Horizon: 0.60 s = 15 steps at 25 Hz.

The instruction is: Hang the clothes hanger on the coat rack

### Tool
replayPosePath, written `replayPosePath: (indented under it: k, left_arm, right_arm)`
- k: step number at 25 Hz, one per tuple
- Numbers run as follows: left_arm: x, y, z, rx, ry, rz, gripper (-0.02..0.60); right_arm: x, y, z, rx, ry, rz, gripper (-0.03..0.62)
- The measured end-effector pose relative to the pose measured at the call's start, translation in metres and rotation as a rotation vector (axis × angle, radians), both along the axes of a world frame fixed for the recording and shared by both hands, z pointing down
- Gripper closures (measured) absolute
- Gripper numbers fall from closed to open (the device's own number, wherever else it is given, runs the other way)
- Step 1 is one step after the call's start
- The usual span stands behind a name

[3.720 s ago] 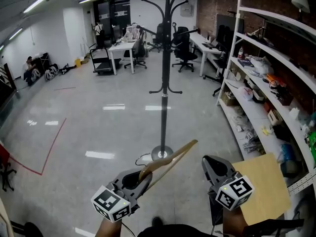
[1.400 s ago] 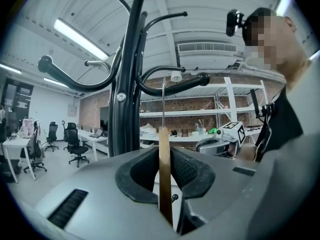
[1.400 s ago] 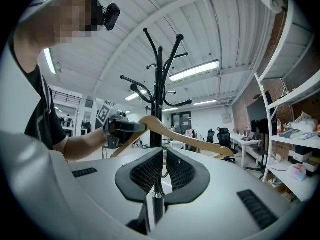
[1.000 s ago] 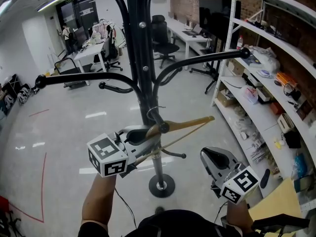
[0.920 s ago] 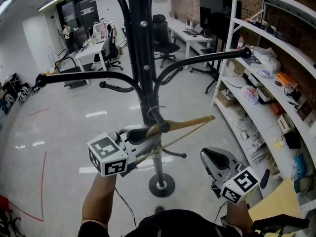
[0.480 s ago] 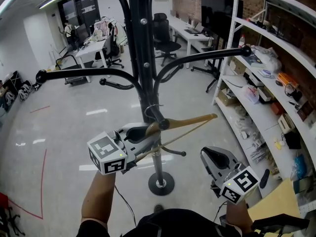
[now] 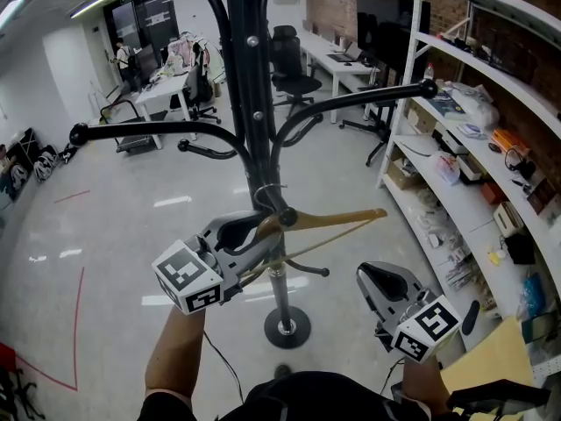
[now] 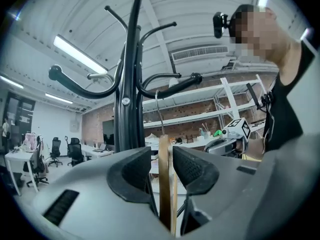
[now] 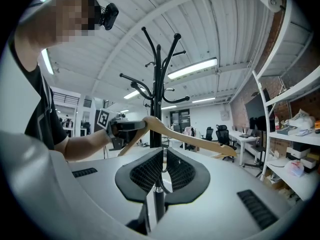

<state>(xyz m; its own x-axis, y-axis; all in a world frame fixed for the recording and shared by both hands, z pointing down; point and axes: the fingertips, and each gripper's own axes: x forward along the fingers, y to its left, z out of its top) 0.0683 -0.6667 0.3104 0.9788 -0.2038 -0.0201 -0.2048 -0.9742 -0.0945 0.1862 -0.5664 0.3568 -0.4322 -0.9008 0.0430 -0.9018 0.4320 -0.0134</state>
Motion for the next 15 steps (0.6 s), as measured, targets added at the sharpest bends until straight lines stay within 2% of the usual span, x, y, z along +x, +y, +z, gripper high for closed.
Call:
replayPosePath:
  k: [3,11,13,15]
  left_arm:
    - [-0.006,-0.001,-0.005,0.023,0.018,-0.023,0.46]
    - [-0.012,0.0,-0.004,0.056,-0.013,-0.072,0.459]
    - [-0.021,0.0,-0.006,0.057,-0.029,-0.075,0.459]
    - [-0.036,-0.002,-0.012,0.055,-0.014,-0.103,0.456]
  right_arm:
    - [0.0,0.002,0.001,-0.001,-0.002,-0.003,0.585]
    - [0.002,0.01,0.001,0.003,-0.008,-0.008,0.585]
    - [0.003,0.015,0.0,0.005,-0.01,-0.011,0.585]
    - [0.004,0.019,0.0,0.007,-0.011,-0.017,0.585]
